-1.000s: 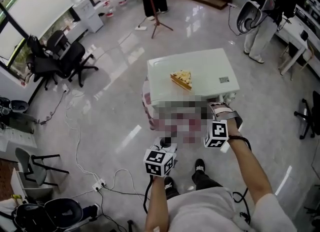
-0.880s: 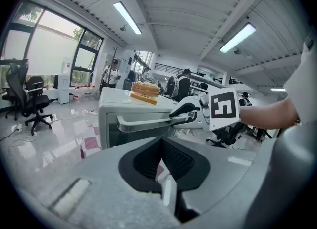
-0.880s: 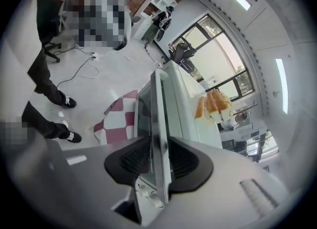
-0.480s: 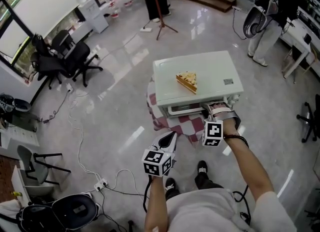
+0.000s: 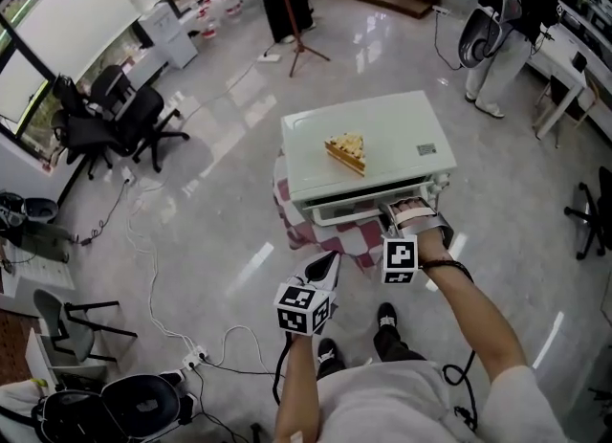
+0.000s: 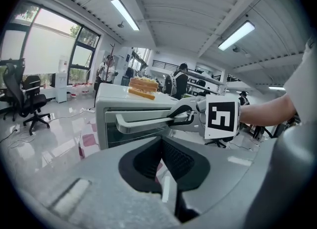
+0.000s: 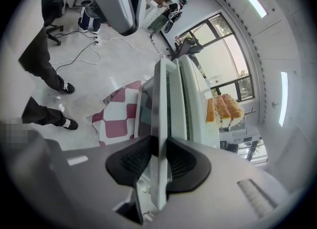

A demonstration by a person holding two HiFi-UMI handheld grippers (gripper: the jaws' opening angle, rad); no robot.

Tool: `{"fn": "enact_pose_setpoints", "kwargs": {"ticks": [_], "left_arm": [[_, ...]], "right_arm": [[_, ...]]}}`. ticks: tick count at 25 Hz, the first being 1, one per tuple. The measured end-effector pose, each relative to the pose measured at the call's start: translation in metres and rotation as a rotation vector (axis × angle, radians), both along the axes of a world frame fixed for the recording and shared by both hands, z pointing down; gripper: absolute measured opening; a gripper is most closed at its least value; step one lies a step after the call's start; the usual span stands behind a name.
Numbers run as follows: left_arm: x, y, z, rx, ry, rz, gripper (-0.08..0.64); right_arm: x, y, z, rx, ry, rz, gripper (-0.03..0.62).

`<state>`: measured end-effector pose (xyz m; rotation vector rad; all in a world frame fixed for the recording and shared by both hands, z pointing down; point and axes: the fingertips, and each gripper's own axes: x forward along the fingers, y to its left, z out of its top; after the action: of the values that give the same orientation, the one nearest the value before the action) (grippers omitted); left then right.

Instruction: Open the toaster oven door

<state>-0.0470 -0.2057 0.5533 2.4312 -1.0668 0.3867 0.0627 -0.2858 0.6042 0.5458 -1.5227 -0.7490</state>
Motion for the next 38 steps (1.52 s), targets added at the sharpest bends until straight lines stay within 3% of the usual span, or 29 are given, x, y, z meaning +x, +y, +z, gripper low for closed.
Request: {"fn": "enact_pose_setpoints", "kwargs": {"ticks": [4,8,13,38], "left_arm": [[0.001,0.003,-0.004,-0.009,0.054,-0.005,0.005],[-0.010,0.002,-0.003,-0.005,0.039,-0.018,0.005],[-0.023,-0.005,-0.007,-0.003,0.083,-0.060,0.005],[-0.056,-0.032,0.016,-0.030,0.042,-0.186,0.005]], "right_arm": [[0.000,0.010,0.003,-0.004,0.012,0.006,0.095],[0.003,0.019,0.007,-0.012,0.007,0.028,0.094],[0.001,0.028,0.012,-0.018,0.014,0.039,0.092],[0.002,0.089,0.043,-0.043,-0.053,0.067,0.081]]}}
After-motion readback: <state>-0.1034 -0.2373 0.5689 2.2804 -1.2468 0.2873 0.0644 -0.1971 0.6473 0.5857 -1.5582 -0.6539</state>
